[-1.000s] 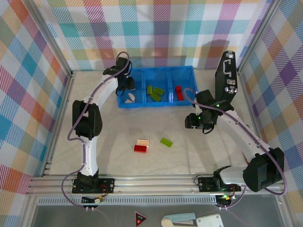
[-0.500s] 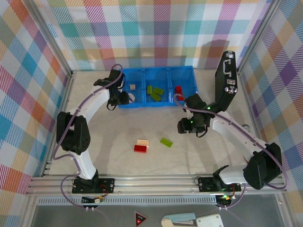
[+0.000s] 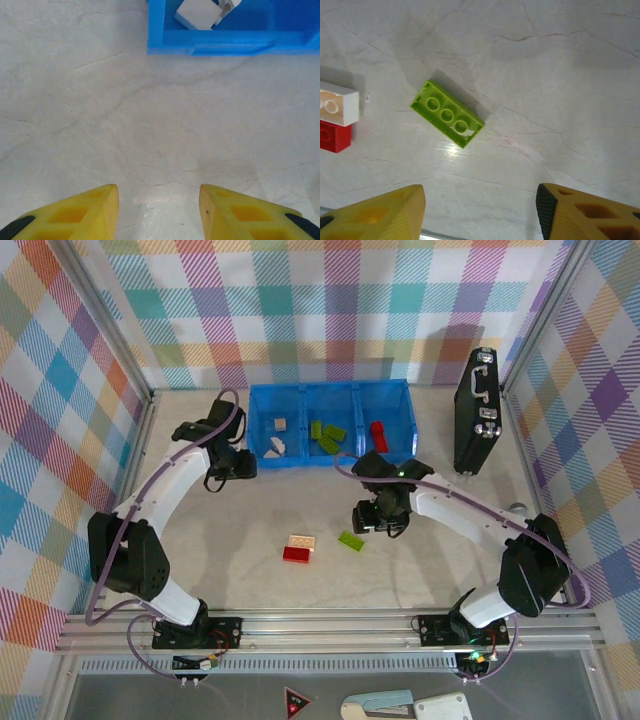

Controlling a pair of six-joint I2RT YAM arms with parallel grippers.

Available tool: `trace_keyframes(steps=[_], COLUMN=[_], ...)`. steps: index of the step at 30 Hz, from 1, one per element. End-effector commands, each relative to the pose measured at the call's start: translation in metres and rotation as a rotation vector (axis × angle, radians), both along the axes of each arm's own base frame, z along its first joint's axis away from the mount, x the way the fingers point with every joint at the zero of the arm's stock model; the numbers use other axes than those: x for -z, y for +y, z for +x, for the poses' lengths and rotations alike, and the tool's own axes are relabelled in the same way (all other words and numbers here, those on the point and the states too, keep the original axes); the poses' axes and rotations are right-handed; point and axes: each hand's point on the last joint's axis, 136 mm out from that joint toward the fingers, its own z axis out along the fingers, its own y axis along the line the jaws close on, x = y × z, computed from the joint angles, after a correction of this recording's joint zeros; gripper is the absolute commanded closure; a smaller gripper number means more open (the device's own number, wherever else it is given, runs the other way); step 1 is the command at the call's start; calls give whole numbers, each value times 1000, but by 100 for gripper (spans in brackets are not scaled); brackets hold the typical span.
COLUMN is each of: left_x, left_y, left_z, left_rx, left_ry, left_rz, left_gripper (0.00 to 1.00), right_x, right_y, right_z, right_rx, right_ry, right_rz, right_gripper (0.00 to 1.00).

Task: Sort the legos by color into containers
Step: Pick up the lego from the bottom-center of the table.

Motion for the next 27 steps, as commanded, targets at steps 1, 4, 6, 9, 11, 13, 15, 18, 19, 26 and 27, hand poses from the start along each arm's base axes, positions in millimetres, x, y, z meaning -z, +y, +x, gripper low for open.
trace_keyframes(steps=[1, 4, 6, 9, 11, 13, 15, 18, 19, 26, 27], left_x=[0, 3, 6, 10, 13, 17, 18, 16, 17, 17, 17], left_y=[16, 20, 21, 22, 21, 20, 20, 22, 22, 21, 21], left_z=[-11, -12, -12, -12, -12, -13, -14, -14, -15, -15, -15], left_rx=[10, 11, 8, 3, 2, 3, 3, 0, -1, 0, 1], left_ry=[3, -13, -23, -23, -21, -14, -13, -20, -18, -16, -18], left_rz=[49, 61, 62, 60, 52, 45, 45, 51, 50, 43, 44], left_gripper=[53, 53, 53, 53, 53, 53, 53, 53, 53, 53, 53], right_x=[3, 8, 11, 15, 19, 25, 33, 44, 47, 64, 67], right_y=[6, 3, 8, 17, 23, 28, 31, 36, 37, 40, 40], right_z=[7, 6, 3, 2, 1, 0, -1, -3, -3, -3, -3], right_rx=[223, 348, 378, 414, 444, 475, 513, 556, 566, 602, 606], right_ry=[-20, -28, -15, -7, 2, 13, 29, 48, 51, 73, 76], right_rz=[7, -70, -108, -146, -149, -142, -136, -118, -115, -128, -129], right_gripper=[35, 31, 26, 20, 16, 15, 14, 12, 11, 7, 7])
